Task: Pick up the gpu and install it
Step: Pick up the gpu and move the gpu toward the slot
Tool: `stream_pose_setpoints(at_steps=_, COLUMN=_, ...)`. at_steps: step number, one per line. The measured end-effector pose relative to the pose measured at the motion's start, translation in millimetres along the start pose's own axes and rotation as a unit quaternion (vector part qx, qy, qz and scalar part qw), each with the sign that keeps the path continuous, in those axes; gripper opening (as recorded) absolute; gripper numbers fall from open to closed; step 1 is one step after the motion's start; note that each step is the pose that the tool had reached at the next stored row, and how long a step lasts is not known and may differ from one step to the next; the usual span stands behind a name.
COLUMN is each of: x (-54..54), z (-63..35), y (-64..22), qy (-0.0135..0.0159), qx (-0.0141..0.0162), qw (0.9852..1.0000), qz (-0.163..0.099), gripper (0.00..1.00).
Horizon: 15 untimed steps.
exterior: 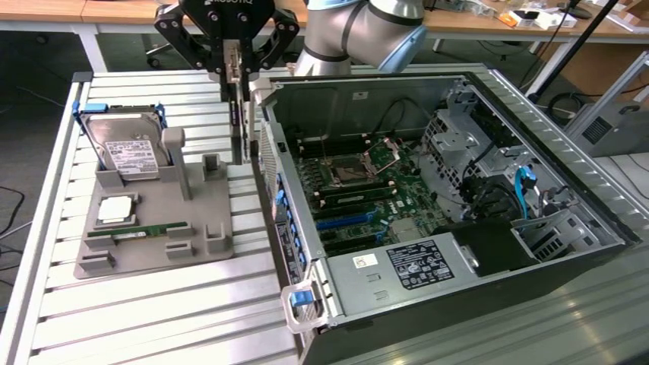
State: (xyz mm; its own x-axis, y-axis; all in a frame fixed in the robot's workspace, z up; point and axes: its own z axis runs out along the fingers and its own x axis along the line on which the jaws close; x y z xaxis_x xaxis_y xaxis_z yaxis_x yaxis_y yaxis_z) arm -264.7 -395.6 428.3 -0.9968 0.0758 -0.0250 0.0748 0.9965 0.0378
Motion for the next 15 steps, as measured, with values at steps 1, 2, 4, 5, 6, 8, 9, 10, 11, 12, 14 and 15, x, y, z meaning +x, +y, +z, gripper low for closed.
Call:
stream_pose_setpoints(at_steps=1, x=-0.7, z=0.0, y=-0.1, qy=0.0000, qx=0.0001, qw=1.0000, qz=0.000, gripper=0.27)
stream_pose_setpoints(at_steps=2, x=-1.6, z=0.0, y=-0.1, qy=0.0000, qx=0.0002, qw=1.0000, qz=0.000, gripper=0.27)
stream_pose_setpoints(at_steps=4, x=-3.7, z=0.1, y=0.0, qy=0.0000, qx=0.0004, qw=1.0000, qz=0.000, gripper=0.27)
stream_pose_setpoints(at_steps=5, x=-4.1, z=0.1, y=0.0, qy=0.0000, qx=0.0005, qw=1.0000, qz=0.000, gripper=0.27)
stream_pose_setpoints(at_steps=6, x=-5.2, z=0.2, y=0.0, qy=-0.0001, qx=0.0006, qw=1.0000, qz=0.000, gripper=0.27)
stream_pose_setpoints(at_steps=8, x=-6.6, z=0.2, y=0.0, qy=0.0000, qx=0.0009, qw=1.0000, qz=0.000, gripper=0.27)
stream_pose_setpoints(at_steps=9, x=-7.2, z=0.2, y=0.1, qy=-0.0001, qx=0.0011, qw=1.0000, qz=0.000, gripper=0.27)
stream_pose_setpoints(at_steps=10, x=-7.7, z=0.2, y=0.0, qy=-0.0001, qx=0.0012, qw=1.0000, qz=0.000, gripper=0.27)
stream_pose_setpoints(at_steps=11, x=-7.9, z=0.2, y=0.0, qy=-0.0001, qx=0.0013, qw=1.0000, qz=0.000, gripper=0.27)
stream_pose_setpoints(at_steps=12, x=-8.9, z=0.3, y=-0.2, qy=-0.0001, qx=0.0019, qw=1.0000, qz=0.000, gripper=0.27)
stream_pose_setpoints(at_steps=14, x=-10.0, z=0.3, y=-0.3, qy=-0.0002, qx=0.0026, qw=1.0000, qz=0.000, gripper=0.27)
stream_pose_setpoints(at_steps=15, x=-10.1, z=0.3, y=-0.3, qy=-0.0002, qx=0.0027, qw=1.0000, qz=0.000, gripper=0.27)
